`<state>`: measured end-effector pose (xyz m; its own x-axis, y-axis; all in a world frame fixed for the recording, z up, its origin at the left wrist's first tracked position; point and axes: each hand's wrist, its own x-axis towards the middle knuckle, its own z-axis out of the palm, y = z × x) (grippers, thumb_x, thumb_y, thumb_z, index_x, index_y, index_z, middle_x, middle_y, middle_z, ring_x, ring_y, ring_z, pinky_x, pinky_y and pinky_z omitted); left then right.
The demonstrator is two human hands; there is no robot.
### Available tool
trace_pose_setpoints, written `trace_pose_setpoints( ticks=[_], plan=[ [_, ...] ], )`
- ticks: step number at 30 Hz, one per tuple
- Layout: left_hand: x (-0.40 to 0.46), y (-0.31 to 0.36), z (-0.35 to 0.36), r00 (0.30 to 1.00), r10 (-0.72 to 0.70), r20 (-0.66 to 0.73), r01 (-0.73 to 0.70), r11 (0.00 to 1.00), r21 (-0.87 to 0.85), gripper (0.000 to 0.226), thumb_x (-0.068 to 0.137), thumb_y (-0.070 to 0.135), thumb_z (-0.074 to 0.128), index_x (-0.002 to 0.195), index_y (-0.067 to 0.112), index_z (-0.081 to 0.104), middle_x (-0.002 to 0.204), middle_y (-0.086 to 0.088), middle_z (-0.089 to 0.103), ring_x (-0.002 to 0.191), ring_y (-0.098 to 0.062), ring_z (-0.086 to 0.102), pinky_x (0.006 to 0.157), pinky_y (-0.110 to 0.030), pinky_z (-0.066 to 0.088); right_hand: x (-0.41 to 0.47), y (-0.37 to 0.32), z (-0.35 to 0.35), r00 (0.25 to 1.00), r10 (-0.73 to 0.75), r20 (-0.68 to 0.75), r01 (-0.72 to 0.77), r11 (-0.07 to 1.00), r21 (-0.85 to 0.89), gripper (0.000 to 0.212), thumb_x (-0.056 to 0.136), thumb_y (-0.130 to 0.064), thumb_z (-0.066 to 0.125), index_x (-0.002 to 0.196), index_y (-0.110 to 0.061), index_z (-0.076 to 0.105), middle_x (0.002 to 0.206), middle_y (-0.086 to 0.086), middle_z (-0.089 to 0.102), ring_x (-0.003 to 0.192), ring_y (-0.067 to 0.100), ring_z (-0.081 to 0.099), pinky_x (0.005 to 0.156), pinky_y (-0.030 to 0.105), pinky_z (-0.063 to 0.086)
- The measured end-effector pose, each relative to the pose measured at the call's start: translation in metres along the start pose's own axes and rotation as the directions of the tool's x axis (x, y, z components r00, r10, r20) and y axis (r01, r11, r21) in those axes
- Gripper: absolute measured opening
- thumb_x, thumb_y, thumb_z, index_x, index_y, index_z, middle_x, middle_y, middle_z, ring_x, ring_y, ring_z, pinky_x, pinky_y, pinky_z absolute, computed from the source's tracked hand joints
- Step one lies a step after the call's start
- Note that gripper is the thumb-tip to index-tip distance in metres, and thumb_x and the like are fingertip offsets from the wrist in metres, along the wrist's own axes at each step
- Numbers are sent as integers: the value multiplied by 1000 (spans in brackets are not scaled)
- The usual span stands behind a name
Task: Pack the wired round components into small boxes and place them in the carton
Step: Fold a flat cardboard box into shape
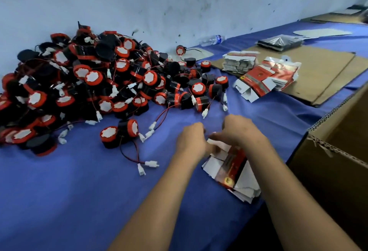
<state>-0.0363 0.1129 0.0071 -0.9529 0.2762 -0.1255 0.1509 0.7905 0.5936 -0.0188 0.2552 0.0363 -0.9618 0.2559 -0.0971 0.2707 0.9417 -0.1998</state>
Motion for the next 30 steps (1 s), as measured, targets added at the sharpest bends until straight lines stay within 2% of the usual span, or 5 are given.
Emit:
trace_pose_setpoints(
  ticks=[3,7,13,22,30],
  plan=[
    [8,10,7,994,-75,-80,67,993,-98,22,80,26,79,70,22,59,65,-4,47,64,-25,36,57,-36,32,-6,8,-4,997,-66,37,64,996,59,51,90,-56,62,66,-14,47,65,4,48,70,27,48,53,32,25],
    [4,1,-3,970,-170,-176,62,866,-496,9,85,16,80,80,16,73,82,-6,74,81,-30,71,72,-45,62,-14,11,-18,981,-175,80,153,962,227,65,80,-82,59,111,-25,60,107,2,62,106,28,54,86,41,46],
    [-9,-26,-52,892,-322,-317,-23,669,-743,15,96,12,69,82,16,66,91,-13,76,90,-39,73,78,-56,60,-31,-25,-26,901,-418,118,414,908,63,150,48,-87,76,158,-41,-14,161,-1,25,153,31,18,122,68,5],
    [-96,-173,-143,727,-393,-563,-151,708,-689,14,96,6,68,84,13,68,75,8,72,63,-1,67,51,-21,53,-54,-176,17,652,-733,-194,744,572,345,113,69,-54,78,160,-33,14,115,-7,65,108,19,60,99,46,48],
    [-158,-271,-166,822,-312,-476,-376,329,-866,41,94,9,62,135,6,57,134,-15,65,117,-25,65,90,-40,55,-78,-275,89,800,-592,-95,196,108,975,41,83,-30,81,120,-19,66,108,1,76,98,15,72,78,26,55]
  ],
)
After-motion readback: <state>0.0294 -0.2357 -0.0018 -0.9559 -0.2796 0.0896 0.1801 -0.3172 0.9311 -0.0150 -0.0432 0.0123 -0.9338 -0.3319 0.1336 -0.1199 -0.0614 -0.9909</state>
